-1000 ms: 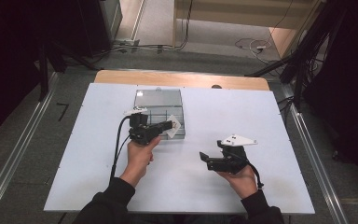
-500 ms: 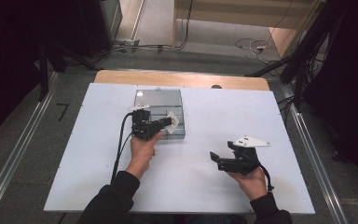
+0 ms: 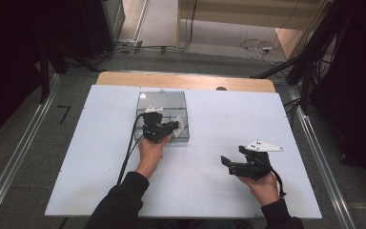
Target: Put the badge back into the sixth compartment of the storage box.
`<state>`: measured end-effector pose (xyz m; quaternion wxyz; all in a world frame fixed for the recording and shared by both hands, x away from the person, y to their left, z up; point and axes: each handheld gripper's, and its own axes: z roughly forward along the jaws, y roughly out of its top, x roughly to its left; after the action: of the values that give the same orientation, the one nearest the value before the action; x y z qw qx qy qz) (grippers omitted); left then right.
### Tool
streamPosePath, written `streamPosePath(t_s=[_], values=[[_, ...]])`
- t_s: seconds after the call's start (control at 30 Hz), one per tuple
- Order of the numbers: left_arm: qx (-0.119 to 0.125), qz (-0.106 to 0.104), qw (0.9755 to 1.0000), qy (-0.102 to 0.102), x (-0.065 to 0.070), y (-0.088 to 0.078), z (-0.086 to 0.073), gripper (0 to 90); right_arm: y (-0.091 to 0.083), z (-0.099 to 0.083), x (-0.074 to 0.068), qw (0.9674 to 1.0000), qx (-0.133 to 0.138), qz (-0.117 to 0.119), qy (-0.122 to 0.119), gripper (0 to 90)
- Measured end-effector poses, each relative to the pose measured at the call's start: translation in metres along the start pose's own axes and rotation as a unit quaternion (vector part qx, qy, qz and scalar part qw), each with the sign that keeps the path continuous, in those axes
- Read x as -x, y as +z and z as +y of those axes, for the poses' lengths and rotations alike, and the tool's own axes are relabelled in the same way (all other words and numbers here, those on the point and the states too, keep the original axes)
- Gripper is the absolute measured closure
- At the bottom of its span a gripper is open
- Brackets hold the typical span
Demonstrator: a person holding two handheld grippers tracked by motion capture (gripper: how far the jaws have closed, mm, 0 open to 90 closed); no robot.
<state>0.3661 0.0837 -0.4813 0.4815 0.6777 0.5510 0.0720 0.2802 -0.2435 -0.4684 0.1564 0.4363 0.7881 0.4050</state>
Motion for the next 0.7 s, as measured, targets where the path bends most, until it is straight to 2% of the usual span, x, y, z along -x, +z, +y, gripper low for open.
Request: streamPosePath(t_s=[0.33,0.53,0.7], values=[[-0.027,0.025,0.9988,0.033,0.006,0.008,0.0,83.0,0.002,0.0,-0.002,1.0,-0.004,-0.001,-0.004,15.4],[-0.029,0.033,0.9984,0.036,0.01,0.008,0.0,73.5,0.001,0.0,-0.002,1.0,-0.003,-0.001,-0.002,15.3],[-0.022,0.049,0.9979,0.037,0.01,0.005,0.001,57.9,0.001,0.0,-0.002,1.0,-0.002,-0.002,-0.003,15.4]])
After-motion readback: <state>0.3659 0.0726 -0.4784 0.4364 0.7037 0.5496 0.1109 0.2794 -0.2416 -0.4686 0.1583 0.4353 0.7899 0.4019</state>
